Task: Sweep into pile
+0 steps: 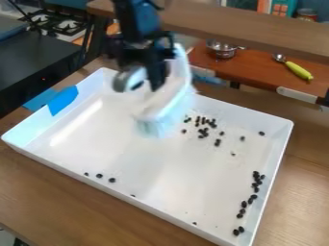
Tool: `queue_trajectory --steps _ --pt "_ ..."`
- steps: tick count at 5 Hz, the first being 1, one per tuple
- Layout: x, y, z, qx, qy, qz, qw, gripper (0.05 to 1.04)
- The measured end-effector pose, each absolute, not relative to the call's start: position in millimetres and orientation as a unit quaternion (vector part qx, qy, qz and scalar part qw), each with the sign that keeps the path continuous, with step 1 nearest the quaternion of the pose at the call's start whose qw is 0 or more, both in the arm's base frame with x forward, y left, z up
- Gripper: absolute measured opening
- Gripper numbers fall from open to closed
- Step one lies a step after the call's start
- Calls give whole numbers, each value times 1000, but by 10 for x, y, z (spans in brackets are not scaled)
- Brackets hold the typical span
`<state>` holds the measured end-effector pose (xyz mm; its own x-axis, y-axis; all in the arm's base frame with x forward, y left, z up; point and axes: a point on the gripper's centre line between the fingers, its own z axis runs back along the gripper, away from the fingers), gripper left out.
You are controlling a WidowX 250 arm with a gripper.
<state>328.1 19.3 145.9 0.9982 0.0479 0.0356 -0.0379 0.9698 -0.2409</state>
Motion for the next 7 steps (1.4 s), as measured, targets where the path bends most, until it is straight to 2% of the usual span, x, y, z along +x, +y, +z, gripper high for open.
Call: queue_trajectory --steps 3,5,7 --pt "2904 1258 953 -57 -52 10 997 485" --pt "2741 1350 735 -35 -57 -14 998 485" --pt "2648 982 687 -38 -38 -38 998 485"
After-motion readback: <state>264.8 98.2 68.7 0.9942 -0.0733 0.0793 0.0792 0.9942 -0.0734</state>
